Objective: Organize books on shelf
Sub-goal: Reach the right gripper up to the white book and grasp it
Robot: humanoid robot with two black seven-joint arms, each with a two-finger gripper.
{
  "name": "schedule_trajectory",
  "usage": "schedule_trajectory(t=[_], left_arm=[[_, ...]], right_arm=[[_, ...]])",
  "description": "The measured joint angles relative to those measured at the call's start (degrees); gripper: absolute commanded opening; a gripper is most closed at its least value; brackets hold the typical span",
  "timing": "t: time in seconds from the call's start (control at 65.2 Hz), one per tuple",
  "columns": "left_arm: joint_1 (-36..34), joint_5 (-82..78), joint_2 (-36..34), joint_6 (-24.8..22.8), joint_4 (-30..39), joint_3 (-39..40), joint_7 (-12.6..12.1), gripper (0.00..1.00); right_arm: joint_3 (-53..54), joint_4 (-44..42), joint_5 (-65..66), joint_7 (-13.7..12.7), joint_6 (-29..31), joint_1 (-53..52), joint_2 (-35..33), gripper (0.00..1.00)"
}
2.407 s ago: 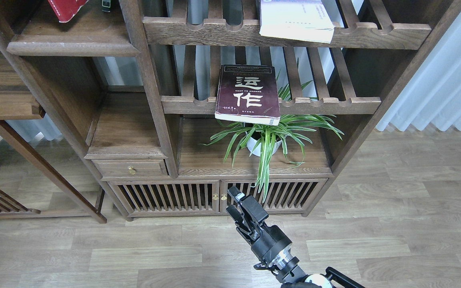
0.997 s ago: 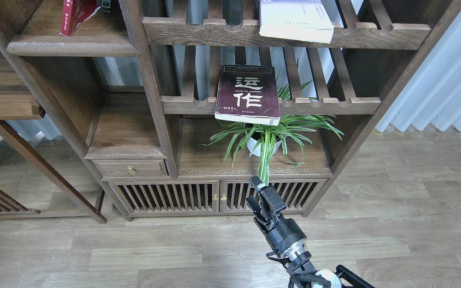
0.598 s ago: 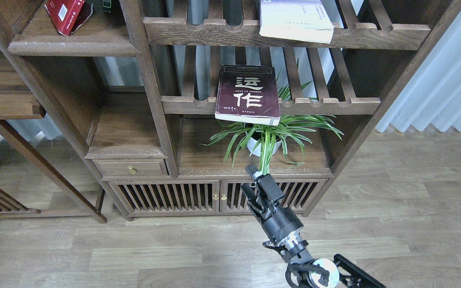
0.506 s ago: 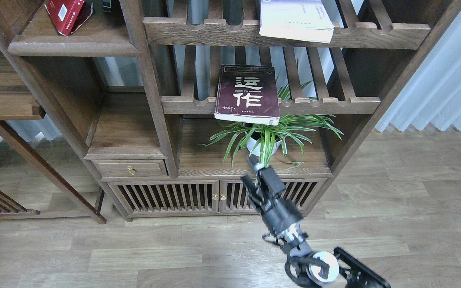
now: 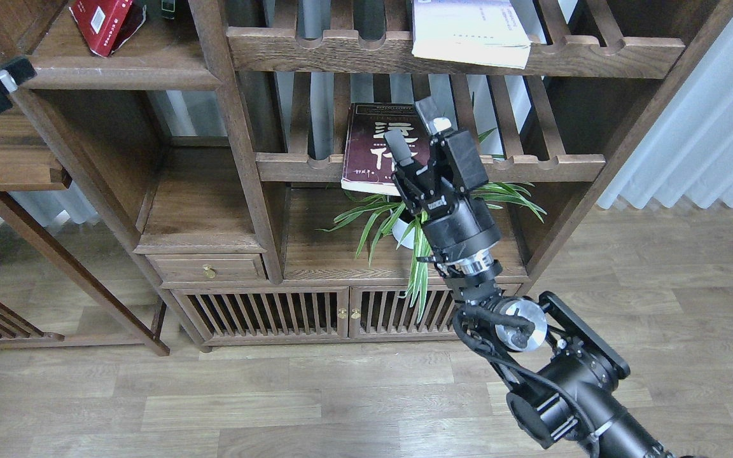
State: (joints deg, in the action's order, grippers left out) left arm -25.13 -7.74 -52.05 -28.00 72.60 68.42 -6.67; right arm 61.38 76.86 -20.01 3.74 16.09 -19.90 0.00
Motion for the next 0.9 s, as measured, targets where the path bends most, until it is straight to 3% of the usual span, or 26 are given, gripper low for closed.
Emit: schedule_trajectory(t=[0.138, 0.675, 0.905], left_arm=[[3.5, -2.0, 3.9, 0.0, 0.0, 3.9, -0.8, 0.98], [5.2, -2.5, 7.9, 0.0, -0.6, 6.2, -1.0, 0.98], [5.2, -2.5, 8.4, 0.0, -0.7, 6.4, -1.0, 0.98]], right_arm=[[0.9, -3.9, 0.2, 0.3, -4.3, -4.1, 0.0, 0.99], [7.9, -14.6, 0.3, 0.2, -6.2, -12.6, 0.0, 0.98], [12.3, -16.5, -0.5, 0.0, -6.2, -13.5, 0.0, 0.67]])
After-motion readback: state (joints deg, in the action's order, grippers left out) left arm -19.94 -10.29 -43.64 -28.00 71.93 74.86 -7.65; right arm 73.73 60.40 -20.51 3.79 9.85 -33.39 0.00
